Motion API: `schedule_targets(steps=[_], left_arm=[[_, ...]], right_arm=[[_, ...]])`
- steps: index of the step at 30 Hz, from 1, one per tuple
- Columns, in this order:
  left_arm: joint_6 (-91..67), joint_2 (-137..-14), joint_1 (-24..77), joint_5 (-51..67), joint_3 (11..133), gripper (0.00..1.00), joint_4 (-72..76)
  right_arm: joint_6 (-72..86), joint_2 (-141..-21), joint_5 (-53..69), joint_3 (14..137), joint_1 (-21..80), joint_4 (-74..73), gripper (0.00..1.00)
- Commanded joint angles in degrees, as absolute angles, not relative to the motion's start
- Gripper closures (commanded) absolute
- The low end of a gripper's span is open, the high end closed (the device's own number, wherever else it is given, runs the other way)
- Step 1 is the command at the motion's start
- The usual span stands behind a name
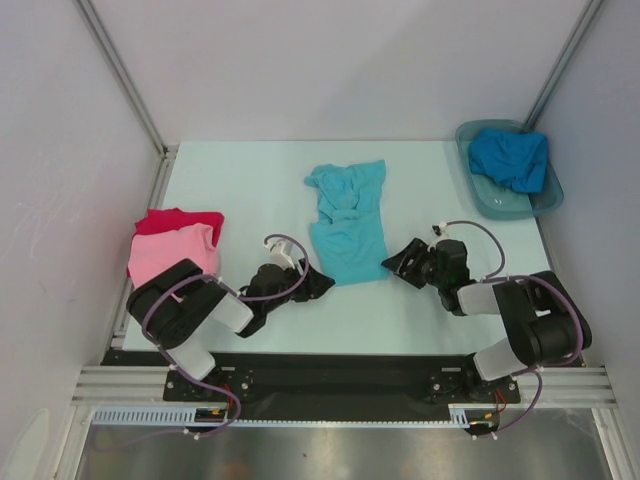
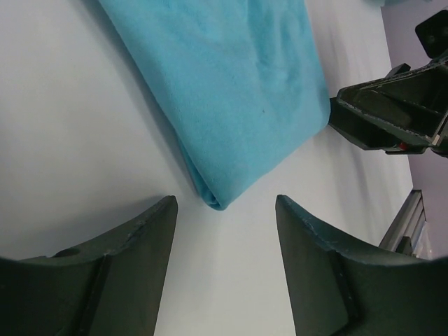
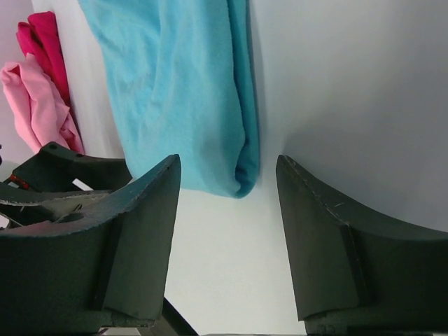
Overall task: Fold and stack the t-shirts
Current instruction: Fold the tshirt
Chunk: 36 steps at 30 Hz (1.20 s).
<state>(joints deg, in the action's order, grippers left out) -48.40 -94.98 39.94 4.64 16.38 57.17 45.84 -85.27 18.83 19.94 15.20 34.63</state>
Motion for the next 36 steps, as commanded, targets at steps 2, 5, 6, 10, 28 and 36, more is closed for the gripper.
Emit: schedule_targets(steps=[2, 5, 6, 10, 28, 36], left_arm=[[-48.9, -97.5, 39.6, 5.9, 17.2, 0.34, 53.4], [-49.0, -98.9, 39.7, 5.9, 18.3, 0.35, 53.6], [-49.0, -99.4, 39.7, 6.1, 18.5, 0.35, 53.8], [-49.2, -102.2, 39.8, 6.4, 20.8, 0.35, 54.1], [-47.8, -107.2, 41.4, 6.1, 23.0, 0.39, 54.1], [-48.3, -109.2, 42.3, 6.9, 23.6, 0.79, 55.0]], right_arm=[[46.6, -88.1, 17.3, 20.0, 17.1, 35.6, 0.39], [47.6, -89.1, 17.2, 20.1, 18.4, 36.7, 0.39], [47.6, -89.2, 16.7, 20.2, 18.8, 36.7, 0.39], [48.3, -89.8, 16.1, 20.1, 20.1, 37.4, 0.39], [48.3, -89.3, 16.7, 19.3, 20.4, 36.7, 0.42], [47.5, -88.4, 17.1, 19.9, 20.0, 35.2, 0.67]])
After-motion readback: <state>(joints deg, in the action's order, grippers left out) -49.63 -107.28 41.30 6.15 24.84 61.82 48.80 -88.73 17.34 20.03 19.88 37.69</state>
